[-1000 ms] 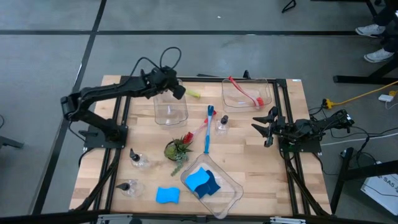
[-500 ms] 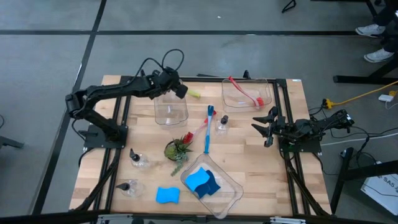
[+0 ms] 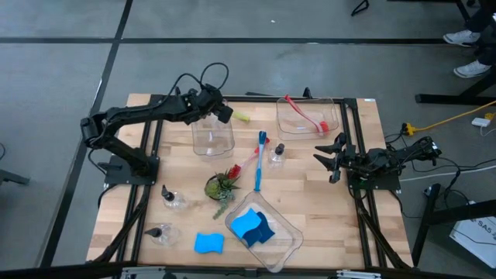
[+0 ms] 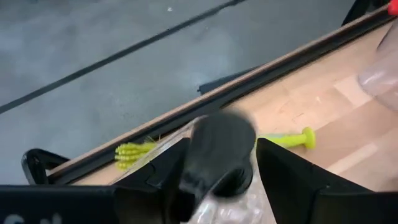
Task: Pick & Place Kitchen Sink Supplies
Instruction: Put the transparent soap dispenser into the top left transparent bin
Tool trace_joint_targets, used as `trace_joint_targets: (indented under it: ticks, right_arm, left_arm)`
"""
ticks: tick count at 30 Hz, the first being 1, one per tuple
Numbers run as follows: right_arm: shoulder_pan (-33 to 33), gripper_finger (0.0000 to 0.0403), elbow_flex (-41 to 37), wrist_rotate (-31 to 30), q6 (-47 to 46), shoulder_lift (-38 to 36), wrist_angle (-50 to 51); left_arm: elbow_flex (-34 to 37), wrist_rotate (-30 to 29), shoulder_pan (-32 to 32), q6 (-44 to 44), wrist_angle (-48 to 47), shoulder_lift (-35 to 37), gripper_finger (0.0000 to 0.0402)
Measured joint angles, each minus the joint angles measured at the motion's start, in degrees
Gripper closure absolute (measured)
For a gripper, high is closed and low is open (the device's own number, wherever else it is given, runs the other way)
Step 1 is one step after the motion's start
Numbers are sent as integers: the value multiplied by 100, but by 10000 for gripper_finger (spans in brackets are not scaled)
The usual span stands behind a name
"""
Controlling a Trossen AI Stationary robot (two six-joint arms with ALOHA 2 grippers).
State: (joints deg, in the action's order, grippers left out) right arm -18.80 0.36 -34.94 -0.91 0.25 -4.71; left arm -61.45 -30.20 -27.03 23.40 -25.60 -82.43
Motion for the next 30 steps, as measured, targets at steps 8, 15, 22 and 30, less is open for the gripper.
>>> trace_joint_targets:
  ticks: [8,15,22,30]
  right_arm:
    - [1,254,0,0,-13,0,-2]
    - [0,253,0,-2,-11,0,0]
    - [1,254,0,-2,32,0,0]
    - [1,253,0,-2,112,0,0]
  left_arm:
    - [0,-11,117,-59,25,301,236]
    - [0,394,122,-58,-128,746,234]
    - [0,254,112,-60,-417,1182,233]
    - [0,1081,114,-861,-245,1913,233]
